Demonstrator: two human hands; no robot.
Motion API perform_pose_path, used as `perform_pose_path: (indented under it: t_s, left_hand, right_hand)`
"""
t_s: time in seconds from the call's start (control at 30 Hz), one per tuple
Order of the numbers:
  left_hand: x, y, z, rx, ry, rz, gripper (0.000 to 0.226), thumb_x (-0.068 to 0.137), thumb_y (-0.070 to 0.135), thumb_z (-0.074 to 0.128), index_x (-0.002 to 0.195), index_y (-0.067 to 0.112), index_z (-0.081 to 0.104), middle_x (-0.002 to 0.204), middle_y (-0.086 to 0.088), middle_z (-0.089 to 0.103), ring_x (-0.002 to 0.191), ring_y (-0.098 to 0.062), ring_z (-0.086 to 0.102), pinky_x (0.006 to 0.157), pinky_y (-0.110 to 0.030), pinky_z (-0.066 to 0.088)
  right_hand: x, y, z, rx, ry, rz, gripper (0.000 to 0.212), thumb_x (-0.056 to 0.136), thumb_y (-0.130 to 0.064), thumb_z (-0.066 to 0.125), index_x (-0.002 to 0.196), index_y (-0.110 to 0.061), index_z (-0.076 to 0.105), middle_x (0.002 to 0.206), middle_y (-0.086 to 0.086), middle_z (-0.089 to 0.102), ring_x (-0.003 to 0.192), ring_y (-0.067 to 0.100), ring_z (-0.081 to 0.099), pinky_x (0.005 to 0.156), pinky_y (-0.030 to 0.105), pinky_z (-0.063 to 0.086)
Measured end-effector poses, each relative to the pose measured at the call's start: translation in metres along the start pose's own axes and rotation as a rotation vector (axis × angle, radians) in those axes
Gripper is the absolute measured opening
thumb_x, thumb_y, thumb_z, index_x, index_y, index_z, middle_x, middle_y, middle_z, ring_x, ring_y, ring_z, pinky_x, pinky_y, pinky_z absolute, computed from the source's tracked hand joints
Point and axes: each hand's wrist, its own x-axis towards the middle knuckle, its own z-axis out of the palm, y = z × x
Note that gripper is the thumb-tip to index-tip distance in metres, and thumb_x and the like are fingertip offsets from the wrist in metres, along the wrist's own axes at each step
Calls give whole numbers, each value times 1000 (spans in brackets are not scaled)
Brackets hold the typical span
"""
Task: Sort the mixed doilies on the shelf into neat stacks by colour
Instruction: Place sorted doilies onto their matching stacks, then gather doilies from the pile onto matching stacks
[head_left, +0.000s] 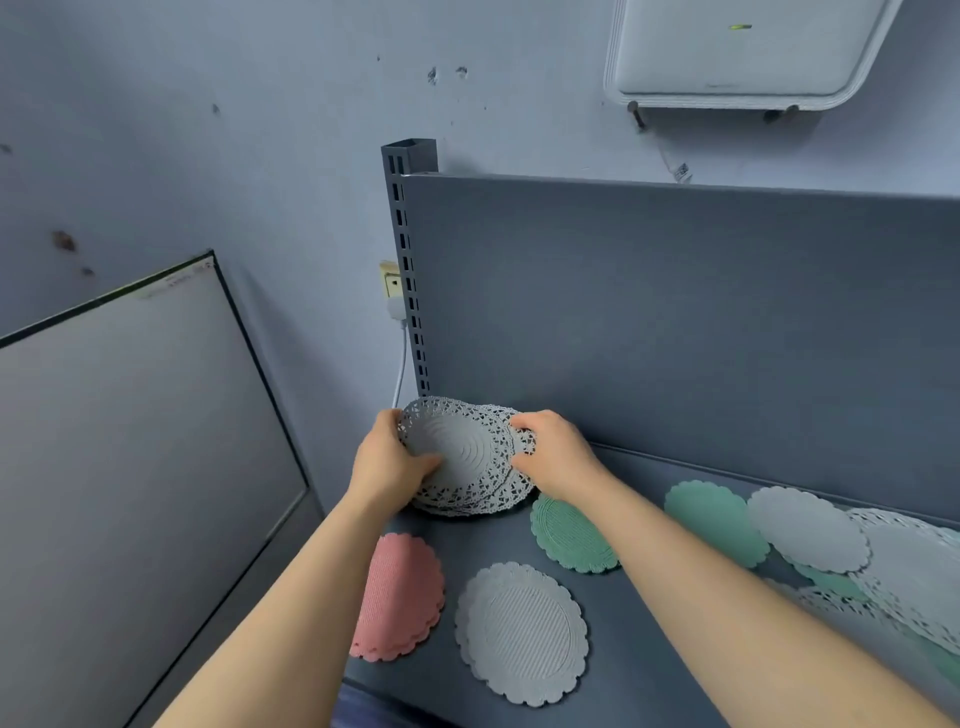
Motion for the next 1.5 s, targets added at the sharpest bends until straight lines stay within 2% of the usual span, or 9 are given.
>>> perform_pose_path:
  t_s: [0.17, 0.3, 0.4, 0.53, 0.7, 0.93, 1.2, 1.37, 1.5]
  left_hand:
    - [11, -7, 8, 273, -45, -54, 69, 76, 40, 73, 128, 10, 39, 128, -13, 47, 119, -34, 42, 98, -42, 39]
    - [11, -8, 7, 381, -58, -15, 78, 79, 49, 67, 137, 13, 29, 137, -13, 35, 124, -36, 36, 100, -44, 35]
    - [5, -5, 8, 562, 20, 125, 65, 83, 50, 61, 135, 16, 40, 143, -7, 36, 128, -33, 33, 102, -42, 33]
    - [-18, 23, 23, 605, 63, 346, 45, 89, 44, 52, 126, 18, 53, 131, -3, 53, 124, -30, 41, 98, -39, 34]
    - [-69, 73, 66, 426, 18, 628, 29, 89, 34, 52, 107, 16, 65, 103, -4, 64, 99, -29, 57, 80, -36, 46]
    - [-152, 134, 150, 316, -130, 854, 32, 92, 38, 50, 117, 21, 63, 111, 2, 65, 103, -23, 57, 84, -32, 46]
    - [-226, 193, 265, 380, -393, 840, 39, 91, 41, 50, 123, 18, 56, 124, -2, 57, 113, -25, 51, 93, -35, 44]
    - [-239, 227, 317, 609, -534, 758, 74, 84, 55, 56, 144, 22, 27, 146, -3, 38, 133, -28, 32, 105, -43, 29]
    - [-238, 235, 335, 671, -529, 684, 90, 71, 57, 69, 144, 26, 26, 141, -3, 39, 130, -27, 33, 104, -43, 29]
  right_hand:
    - [6, 5, 3, -133, -37, -9, 46, 90, -17, 58, 135, -19, 50, 142, 3, 41, 131, 24, 32, 110, 30, 27]
    - [1, 4, -1, -191, 1, -39, 45, 89, -23, 60, 133, -18, 53, 139, 2, 45, 126, 23, 39, 107, 31, 32]
    - [-13, 4, -9, -239, 57, -83, 36, 91, -24, 56, 126, -15, 57, 133, 2, 53, 119, 23, 48, 99, 33, 39]
    - [-41, 11, -34, -308, 127, -100, 38, 96, -28, 50, 132, -17, 52, 138, -2, 51, 125, 21, 47, 100, 32, 39]
    - [-97, 49, -80, -337, 242, -31, 41, 97, -32, 47, 136, -20, 49, 142, -7, 49, 129, 16, 45, 102, 31, 38]
    - [-193, 136, -149, -348, 333, 143, 38, 94, -31, 52, 131, -21, 55, 135, -6, 56, 124, 16, 51, 101, 33, 42]
    - [-277, 247, -224, -316, 303, 316, 27, 88, -17, 58, 114, -10, 65, 118, 2, 65, 117, 21, 57, 97, 28, 41]
    - [-305, 291, -243, -267, 229, 383, 44, 90, -23, 60, 133, -18, 53, 136, 0, 56, 126, 18, 51, 103, 32, 41]
    - [-316, 310, -247, -180, 151, 378, 57, 84, -25, 68, 137, -20, 48, 141, -3, 51, 128, 14, 47, 106, 28, 38]
